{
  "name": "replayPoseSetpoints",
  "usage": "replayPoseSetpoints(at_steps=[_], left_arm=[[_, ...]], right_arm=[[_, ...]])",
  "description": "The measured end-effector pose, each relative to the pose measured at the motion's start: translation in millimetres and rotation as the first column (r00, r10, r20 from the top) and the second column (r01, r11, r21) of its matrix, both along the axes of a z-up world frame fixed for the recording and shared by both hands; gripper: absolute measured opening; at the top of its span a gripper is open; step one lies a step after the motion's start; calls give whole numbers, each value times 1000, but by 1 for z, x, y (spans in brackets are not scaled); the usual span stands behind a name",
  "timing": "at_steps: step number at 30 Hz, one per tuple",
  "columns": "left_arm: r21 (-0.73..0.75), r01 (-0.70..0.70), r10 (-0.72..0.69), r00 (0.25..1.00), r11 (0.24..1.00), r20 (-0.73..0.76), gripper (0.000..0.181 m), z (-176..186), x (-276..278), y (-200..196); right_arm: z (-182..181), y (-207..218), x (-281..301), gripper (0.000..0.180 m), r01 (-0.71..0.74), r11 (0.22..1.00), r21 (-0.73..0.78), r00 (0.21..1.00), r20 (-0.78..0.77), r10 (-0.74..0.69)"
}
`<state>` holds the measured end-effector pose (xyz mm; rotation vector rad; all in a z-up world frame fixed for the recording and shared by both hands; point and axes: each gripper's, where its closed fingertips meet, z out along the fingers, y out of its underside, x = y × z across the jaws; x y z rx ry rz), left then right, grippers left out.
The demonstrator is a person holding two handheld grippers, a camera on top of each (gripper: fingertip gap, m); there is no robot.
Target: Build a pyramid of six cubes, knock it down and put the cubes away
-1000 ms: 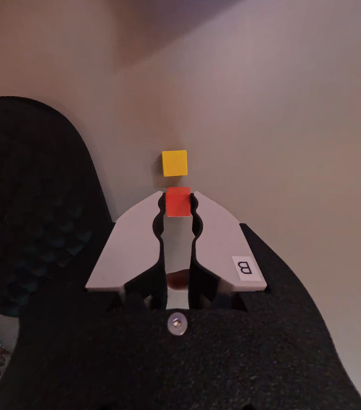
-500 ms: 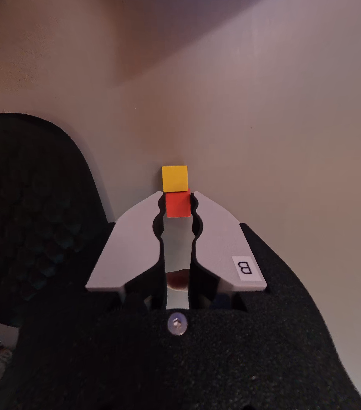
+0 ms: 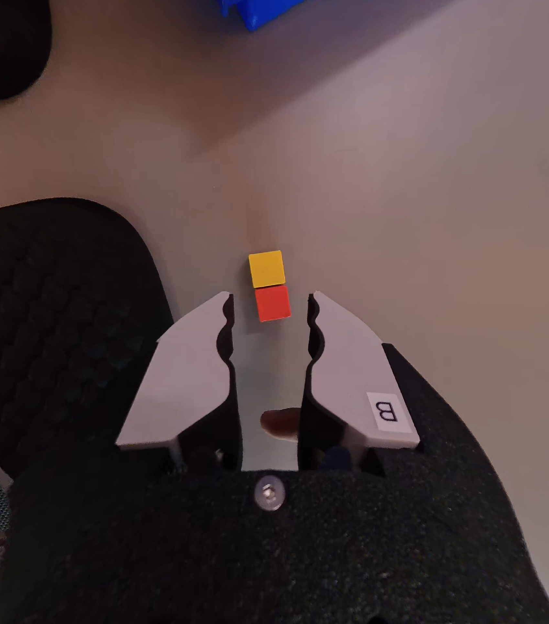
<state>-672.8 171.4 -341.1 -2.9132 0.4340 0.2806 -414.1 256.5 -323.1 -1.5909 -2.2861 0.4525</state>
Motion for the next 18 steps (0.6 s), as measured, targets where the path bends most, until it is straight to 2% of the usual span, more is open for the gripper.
replayPoseSetpoints(at_steps=[2,8,10,12,14,15,16,18], left_arm=[[-33,-10,11,1000,999,19,27,-7,1,-1],[0,-20,20,999,1000,46,22,-5,7,2],[67,-26,22,997,997,71,22,8,14,0],[207,-10,-18,991,978,133,22,30,29,3],[418,19,-129,964,908,234,22,63,56,9],[535,43,-218,938,844,269,22,82,73,10],[654,55,-311,908,754,282,22,104,89,11],[850,17,-484,827,527,284,22,147,120,4]], right_arm=[[4,-2,3,42,-1,1000,3,1000,-15,1],[18,-8,8,42,6,1000,-3,996,-91,-6],[27,-11,7,41,16,1000,-18,990,-143,-18],[46,-24,-1,40,9,997,-78,965,-260,-29],[76,-45,-16,40,-35,983,-178,899,-436,-47],[93,-57,-22,40,-69,969,-238,853,-518,-67],[110,-68,-29,40,-104,949,-298,799,-593,-99],[142,-84,-41,40,-169,896,-411,677,-709,-198]])
